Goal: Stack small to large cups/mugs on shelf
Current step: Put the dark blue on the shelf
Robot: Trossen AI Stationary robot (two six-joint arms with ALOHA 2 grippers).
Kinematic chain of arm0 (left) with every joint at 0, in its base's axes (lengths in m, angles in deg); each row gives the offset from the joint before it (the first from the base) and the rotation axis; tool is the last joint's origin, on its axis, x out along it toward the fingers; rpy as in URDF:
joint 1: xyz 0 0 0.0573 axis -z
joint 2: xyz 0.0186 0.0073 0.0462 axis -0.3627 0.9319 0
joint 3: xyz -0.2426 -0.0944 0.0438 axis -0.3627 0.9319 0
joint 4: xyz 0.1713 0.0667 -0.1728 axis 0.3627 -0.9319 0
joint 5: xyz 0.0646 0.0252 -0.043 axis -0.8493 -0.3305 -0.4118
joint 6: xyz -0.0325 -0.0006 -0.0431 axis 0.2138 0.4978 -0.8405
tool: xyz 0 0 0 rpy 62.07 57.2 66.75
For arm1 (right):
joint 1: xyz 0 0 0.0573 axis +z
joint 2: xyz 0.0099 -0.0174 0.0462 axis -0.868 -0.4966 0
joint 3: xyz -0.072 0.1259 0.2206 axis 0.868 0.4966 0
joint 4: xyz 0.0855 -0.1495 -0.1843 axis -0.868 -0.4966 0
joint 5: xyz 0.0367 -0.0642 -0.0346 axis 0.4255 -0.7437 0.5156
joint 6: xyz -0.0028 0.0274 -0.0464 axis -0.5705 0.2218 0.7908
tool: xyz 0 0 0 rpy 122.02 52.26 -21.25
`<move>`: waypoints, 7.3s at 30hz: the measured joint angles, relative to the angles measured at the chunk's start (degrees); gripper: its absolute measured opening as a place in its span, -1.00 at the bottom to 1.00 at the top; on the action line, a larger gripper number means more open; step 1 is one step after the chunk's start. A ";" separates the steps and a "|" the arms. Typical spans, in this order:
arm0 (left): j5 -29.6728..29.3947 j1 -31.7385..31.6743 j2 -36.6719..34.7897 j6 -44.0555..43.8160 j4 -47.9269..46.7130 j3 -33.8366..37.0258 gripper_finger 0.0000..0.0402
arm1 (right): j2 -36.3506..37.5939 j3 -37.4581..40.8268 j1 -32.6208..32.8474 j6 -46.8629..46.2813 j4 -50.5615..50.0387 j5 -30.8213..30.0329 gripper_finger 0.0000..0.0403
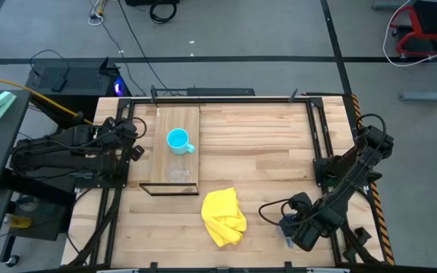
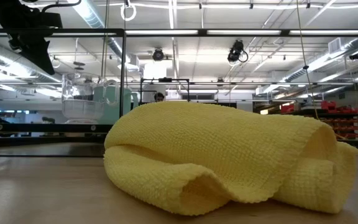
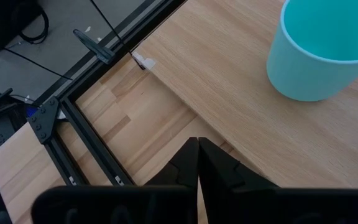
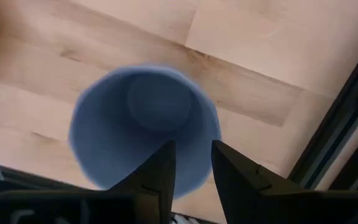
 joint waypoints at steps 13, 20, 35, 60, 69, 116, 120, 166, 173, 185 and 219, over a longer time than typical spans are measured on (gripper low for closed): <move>-0.01 0.00 -0.01 -0.04 0.00 0.00 -0.94 | 0.01 1.36 0.00 0.60 0.10 -0.62 -0.46; 0.00 0.00 -0.02 -0.09 0.01 0.00 -0.89 | -0.02 1.23 0.00 0.77 -0.31 -1.11 -0.46; 0.00 0.00 -0.02 -0.07 0.00 0.00 -0.91 | 2.91 2.70 -0.01 0.71 -1.64 0.19 -0.46; 0.00 0.00 0.00 -0.04 0.00 0.00 -0.89 | 2.97 10.97 -2.12 7.99 9.23 0.33 -0.89; 0.00 0.00 -0.01 0.04 0.00 0.00 -0.95 | 3.06 10.94 -10.89 24.18 6.45 -2.17 -0.92; 0.02 0.00 0.00 0.20 -0.03 0.00 -0.87 | -32.90 -47.02 -78.70 145.85 -3.50 2.47 -0.92; 0.02 0.00 0.00 0.20 -0.03 0.00 -0.92 | -34.97 -48.61 -77.42 148.98 -3.31 3.38 -0.92; 0.02 0.01 -0.01 -0.07 -0.01 0.00 -0.92 | -36.26 -65.33 -74.24 126.38 -13.63 4.82 -0.42; 0.00 0.01 -0.02 0.00 -0.02 0.00 -0.89 | -34.50 -61.05 -65.14 121.27 -18.15 2.49 -0.52; 0.02 0.02 -0.01 0.22 -0.07 0.00 -0.90 | -34.07 -45.22 -61.64 118.48 -3.75 -0.01 -0.69; 0.02 0.02 -0.01 0.09 -0.04 0.00 -0.93 | -23.76 -40.04 -66.14 113.71 -0.49 -2.69 -0.74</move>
